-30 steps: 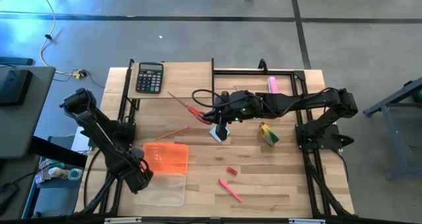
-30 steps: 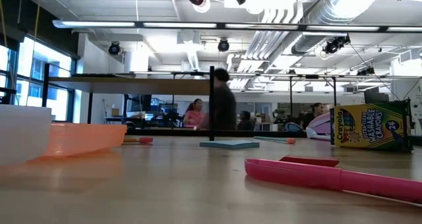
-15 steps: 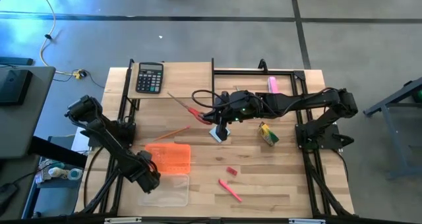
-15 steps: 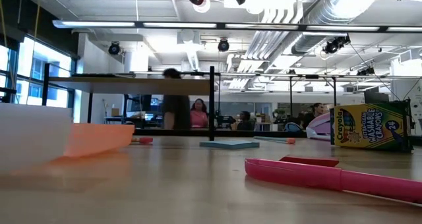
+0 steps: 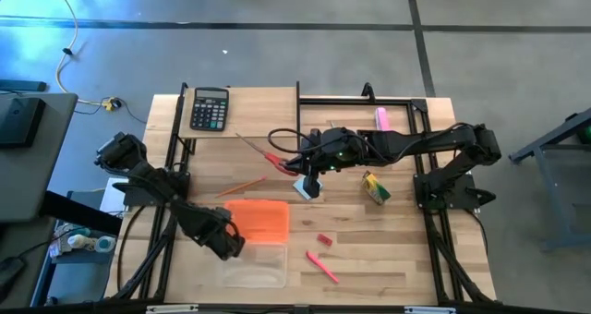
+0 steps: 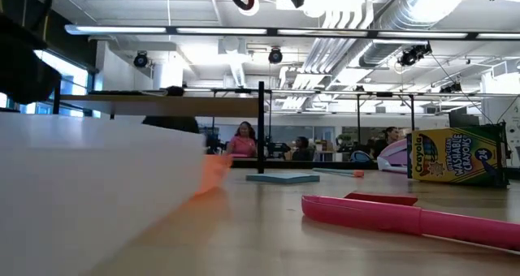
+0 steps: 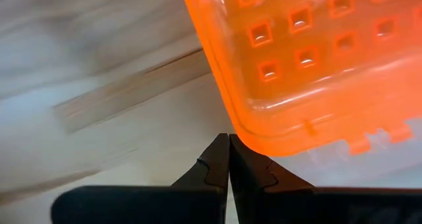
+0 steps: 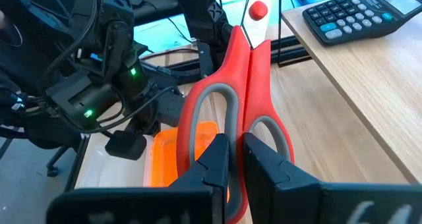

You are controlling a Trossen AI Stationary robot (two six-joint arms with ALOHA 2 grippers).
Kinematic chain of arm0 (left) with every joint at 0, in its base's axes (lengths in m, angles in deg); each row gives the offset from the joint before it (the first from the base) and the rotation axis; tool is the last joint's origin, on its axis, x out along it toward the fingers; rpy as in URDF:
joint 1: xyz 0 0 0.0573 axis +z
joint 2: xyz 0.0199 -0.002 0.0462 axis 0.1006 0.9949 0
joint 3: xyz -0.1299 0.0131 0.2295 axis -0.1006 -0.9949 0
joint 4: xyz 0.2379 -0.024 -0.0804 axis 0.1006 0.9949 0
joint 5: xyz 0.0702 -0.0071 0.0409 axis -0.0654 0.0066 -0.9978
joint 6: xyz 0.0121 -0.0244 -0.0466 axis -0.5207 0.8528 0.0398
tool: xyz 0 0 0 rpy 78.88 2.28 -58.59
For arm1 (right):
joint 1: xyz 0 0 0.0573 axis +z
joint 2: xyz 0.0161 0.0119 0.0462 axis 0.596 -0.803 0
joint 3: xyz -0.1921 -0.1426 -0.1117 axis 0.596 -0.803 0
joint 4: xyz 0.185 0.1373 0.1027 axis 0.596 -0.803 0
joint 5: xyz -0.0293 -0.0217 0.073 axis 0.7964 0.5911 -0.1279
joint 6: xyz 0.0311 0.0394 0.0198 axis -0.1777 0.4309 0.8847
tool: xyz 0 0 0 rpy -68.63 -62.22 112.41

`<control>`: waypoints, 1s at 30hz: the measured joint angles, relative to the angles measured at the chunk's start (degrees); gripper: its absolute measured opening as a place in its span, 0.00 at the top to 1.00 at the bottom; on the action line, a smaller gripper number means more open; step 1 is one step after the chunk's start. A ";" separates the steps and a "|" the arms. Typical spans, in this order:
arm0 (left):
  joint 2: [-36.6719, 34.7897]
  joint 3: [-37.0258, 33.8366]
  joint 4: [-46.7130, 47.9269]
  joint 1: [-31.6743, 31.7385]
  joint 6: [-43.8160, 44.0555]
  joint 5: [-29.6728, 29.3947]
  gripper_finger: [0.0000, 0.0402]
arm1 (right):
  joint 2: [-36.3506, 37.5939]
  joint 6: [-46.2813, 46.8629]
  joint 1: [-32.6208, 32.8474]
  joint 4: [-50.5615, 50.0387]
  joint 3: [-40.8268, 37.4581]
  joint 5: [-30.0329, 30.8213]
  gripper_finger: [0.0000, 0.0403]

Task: Pack school essentials
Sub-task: Put the red scissors in the orange supply box

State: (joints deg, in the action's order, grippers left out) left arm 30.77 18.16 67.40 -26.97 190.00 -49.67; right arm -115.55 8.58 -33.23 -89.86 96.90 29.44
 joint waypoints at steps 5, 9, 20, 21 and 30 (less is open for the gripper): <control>0.00 0.00 -2.07 1.79 -2.28 -0.79 1.00 | 0.00 0.00 0.00 -0.38 0.00 0.00 0.96; -0.58 0.00 -2.12 2.15 -3.53 -0.79 1.00 | 0.00 0.06 0.07 -0.43 0.00 0.00 0.96; -6.43 0.02 1.99 1.81 -5.00 -0.98 1.00 | 0.00 1.58 1.45 -0.80 0.04 -0.02 0.96; -7.20 0.02 2.48 1.81 -5.46 -0.95 1.00 | 0.00 1.78 1.72 -0.80 0.04 -0.02 0.96; -15.00 0.02 8.99 2.53 -13.73 -0.94 1.00 | 0.00 5.77 4.89 -0.65 0.04 0.25 0.96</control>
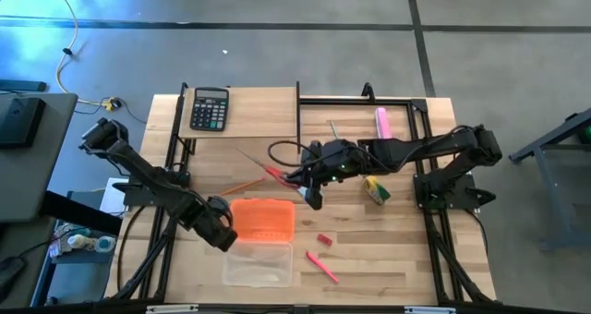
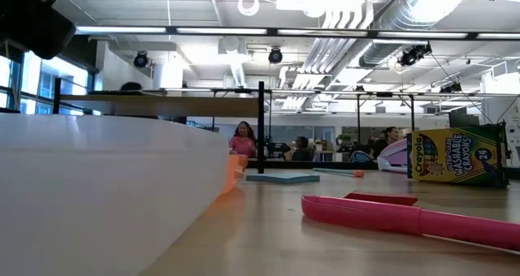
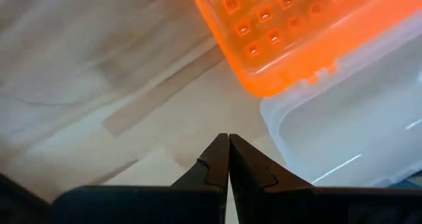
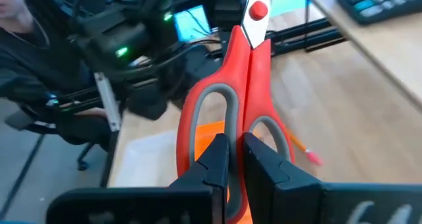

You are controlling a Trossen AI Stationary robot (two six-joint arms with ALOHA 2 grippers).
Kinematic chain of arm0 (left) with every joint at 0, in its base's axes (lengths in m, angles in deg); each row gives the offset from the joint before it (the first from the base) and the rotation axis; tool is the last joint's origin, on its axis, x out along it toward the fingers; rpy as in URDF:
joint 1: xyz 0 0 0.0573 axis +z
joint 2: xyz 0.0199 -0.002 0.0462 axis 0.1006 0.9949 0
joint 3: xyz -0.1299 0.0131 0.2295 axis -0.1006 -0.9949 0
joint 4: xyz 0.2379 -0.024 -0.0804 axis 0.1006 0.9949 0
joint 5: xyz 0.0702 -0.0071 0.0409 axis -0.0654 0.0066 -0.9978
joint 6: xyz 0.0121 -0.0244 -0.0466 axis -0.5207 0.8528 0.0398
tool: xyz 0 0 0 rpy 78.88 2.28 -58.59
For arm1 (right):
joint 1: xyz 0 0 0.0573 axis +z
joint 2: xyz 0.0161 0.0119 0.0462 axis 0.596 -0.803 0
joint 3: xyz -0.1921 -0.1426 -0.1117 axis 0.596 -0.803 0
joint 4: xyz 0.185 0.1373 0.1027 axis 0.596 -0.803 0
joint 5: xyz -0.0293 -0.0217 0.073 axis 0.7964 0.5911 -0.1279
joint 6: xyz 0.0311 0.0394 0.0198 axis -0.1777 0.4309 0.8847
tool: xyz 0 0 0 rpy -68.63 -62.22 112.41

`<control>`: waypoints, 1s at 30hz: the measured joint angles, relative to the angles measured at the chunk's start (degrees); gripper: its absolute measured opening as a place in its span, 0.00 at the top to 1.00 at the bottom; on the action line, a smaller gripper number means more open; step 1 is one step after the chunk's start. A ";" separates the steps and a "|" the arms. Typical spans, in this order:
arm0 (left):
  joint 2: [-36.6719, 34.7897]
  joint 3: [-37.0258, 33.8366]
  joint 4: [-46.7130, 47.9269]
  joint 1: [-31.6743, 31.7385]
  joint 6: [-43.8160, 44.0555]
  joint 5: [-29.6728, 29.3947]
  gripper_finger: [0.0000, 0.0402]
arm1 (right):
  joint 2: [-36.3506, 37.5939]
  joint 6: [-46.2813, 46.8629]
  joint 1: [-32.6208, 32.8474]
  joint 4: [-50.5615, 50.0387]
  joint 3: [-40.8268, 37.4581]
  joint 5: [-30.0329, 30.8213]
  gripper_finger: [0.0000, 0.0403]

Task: Pack school essentials
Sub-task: Put the red scissors in the orange supply box

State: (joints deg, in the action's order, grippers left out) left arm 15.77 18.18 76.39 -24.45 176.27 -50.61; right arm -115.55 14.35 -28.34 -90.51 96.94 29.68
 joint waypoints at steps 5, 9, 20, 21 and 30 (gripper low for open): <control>-4.97 0.00 2.09 1.27 -5.28 -1.62 1.00 | 0.00 4.01 3.03 1.09 0.02 0.25 0.96; -8.63 0.00 3.72 3.10 -10.47 -1.86 1.00 | 0.00 7.58 5.71 2.30 0.02 0.39 0.96; -16.18 0.00 7.85 9.32 -22.50 -2.76 1.00 | -1.84 18.88 12.92 1.83 -0.11 3.33 0.96; -16.62 0.01 7.97 10.04 -23.70 -3.05 1.00 | -2.34 19.63 13.43 2.40 -0.11 3.56 0.96; -17.74 0.02 11.90 18.10 -31.57 -6.05 1.00 | -7.74 27.42 17.00 4.21 -0.15 3.24 0.96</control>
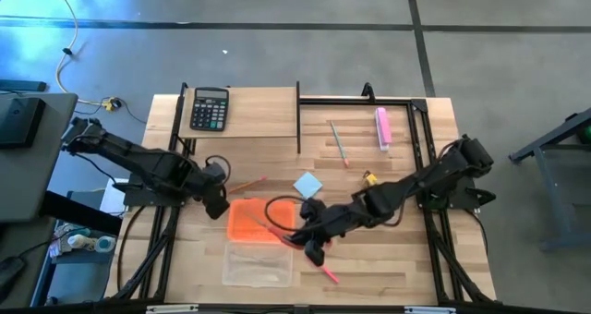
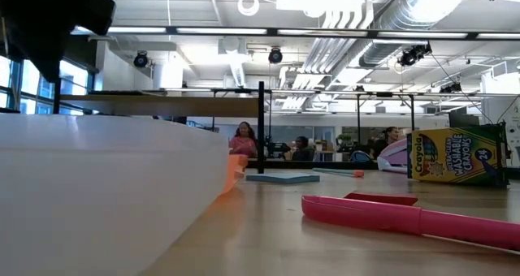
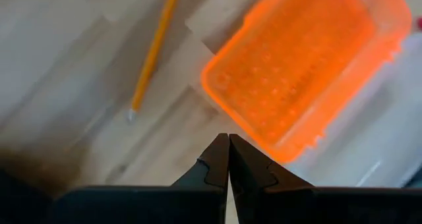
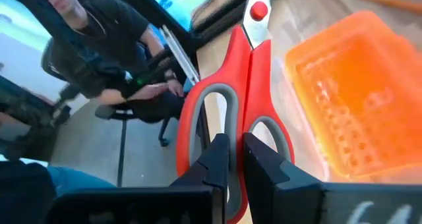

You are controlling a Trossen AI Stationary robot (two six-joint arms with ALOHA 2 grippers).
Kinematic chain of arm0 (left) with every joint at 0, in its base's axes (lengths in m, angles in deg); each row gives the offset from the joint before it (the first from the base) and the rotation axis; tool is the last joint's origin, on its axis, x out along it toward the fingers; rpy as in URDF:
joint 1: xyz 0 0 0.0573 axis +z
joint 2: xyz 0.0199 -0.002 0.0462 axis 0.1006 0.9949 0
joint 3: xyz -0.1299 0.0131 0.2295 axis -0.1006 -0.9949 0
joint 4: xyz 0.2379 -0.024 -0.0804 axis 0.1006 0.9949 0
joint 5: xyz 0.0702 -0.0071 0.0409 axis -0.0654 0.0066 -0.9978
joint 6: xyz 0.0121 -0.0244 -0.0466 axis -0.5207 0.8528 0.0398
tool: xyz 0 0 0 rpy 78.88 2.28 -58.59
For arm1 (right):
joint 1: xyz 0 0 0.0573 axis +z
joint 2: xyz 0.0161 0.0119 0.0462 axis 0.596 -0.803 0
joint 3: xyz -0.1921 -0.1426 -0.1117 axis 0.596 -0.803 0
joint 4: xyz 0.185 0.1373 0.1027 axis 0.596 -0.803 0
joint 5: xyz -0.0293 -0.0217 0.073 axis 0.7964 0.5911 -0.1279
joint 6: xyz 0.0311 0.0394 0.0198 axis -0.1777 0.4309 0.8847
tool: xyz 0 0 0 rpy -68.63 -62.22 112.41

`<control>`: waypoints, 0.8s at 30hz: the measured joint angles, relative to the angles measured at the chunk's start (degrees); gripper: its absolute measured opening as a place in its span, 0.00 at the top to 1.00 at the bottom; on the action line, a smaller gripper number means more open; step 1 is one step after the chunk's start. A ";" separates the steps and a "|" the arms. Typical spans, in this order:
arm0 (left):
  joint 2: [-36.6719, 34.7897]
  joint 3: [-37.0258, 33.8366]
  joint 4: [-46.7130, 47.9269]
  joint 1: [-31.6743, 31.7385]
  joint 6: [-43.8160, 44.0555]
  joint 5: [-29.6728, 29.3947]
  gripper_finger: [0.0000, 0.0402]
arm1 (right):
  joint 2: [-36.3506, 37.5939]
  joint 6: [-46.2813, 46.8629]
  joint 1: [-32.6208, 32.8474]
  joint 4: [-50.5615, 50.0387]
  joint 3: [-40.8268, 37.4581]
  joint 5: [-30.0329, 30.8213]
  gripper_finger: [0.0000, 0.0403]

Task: Pack school essentials
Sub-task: Put the red scissors in the orange supply box

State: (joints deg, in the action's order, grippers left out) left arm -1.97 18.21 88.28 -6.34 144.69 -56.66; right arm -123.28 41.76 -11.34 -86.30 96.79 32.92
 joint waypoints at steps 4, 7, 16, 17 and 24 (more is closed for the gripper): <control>0.02 -0.02 0.83 3.49 -3.41 0.20 1.00 | -2.75 0.83 0.94 3.39 0.00 -0.22 0.96; 0.05 -0.02 0.66 5.60 -5.66 0.84 1.00 | -5.22 0.81 1.13 5.18 -0.02 -1.30 0.96; 0.07 -0.02 0.41 10.10 -9.86 1.95 1.00 | -11.30 -0.66 -0.29 14.15 -0.02 -9.14 0.96; 0.07 -0.02 0.38 10.57 -10.36 1.95 1.00 | -11.89 -1.10 -0.63 14.84 -0.02 -10.14 0.96; 0.07 -0.02 0.39 12.93 -12.72 1.95 1.00 | -16.01 -1.58 -2.66 15.80 -0.02 -14.46 0.96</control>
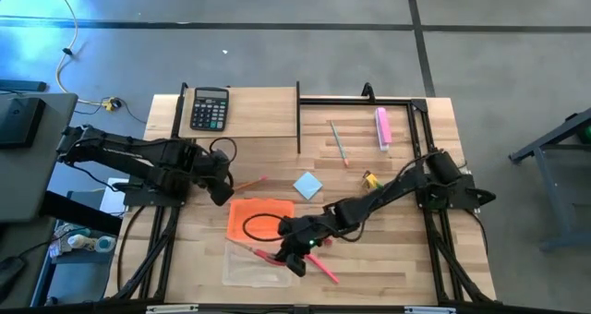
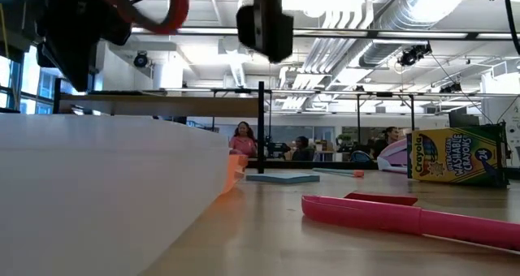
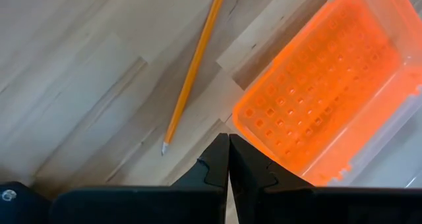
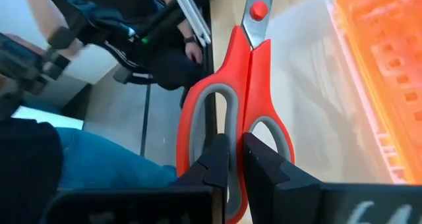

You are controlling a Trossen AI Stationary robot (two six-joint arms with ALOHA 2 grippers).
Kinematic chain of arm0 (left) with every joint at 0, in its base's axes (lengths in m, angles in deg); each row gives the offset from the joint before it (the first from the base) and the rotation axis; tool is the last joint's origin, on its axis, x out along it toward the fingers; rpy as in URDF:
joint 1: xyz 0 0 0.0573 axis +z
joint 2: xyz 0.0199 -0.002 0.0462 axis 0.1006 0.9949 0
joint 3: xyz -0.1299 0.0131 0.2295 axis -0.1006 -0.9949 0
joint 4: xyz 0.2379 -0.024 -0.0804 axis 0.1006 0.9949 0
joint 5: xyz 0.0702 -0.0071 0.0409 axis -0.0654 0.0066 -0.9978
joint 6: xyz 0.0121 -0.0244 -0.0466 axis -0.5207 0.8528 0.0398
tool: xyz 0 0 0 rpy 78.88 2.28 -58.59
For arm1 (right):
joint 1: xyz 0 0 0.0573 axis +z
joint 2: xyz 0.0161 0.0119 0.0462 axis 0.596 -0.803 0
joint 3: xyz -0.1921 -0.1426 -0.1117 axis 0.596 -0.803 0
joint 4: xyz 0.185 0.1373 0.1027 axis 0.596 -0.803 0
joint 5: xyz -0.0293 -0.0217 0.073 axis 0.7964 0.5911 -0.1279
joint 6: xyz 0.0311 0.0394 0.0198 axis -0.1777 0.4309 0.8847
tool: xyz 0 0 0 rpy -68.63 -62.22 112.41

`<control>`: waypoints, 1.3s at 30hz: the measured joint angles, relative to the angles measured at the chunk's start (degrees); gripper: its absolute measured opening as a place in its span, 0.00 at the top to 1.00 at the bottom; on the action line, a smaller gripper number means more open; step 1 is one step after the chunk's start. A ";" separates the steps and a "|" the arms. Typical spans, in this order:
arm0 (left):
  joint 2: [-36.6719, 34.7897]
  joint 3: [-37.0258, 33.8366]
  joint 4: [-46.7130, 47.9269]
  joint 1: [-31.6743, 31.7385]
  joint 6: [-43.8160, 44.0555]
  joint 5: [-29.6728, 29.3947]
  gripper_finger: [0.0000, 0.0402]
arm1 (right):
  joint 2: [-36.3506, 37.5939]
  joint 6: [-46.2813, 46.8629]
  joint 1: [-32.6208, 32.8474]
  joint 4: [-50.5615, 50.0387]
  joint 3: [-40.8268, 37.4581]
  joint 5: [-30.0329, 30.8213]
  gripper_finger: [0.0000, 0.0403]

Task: Pack school essentials
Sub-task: Put the red scissors in the orange supply box

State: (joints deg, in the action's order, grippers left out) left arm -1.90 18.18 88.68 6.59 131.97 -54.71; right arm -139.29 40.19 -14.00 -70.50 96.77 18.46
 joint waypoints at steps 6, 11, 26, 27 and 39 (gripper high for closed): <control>0.00 0.00 0.02 0.42 -0.84 0.02 1.00 | -2.86 0.44 0.17 0.73 0.73 -1.79 0.96; 0.02 0.00 0.01 0.40 -0.88 -0.04 1.00 | -4.71 -0.54 0.31 0.69 0.83 -1.10 0.96; 0.02 0.00 0.02 0.40 -1.30 -0.20 1.00 | -5.63 -0.66 0.31 -2.74 0.82 1.36 0.96; 0.02 0.00 0.02 0.40 -1.30 -0.20 1.00 | -5.63 -0.63 0.31 -2.69 0.83 1.36 0.96; 0.02 0.00 0.02 0.40 -2.15 -0.20 1.00 | -5.63 -0.22 0.31 -2.93 0.83 3.65 0.82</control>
State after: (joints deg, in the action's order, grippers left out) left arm -1.88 18.18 88.70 6.99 129.82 -54.91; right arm -144.92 39.96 -13.69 -73.43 97.60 22.11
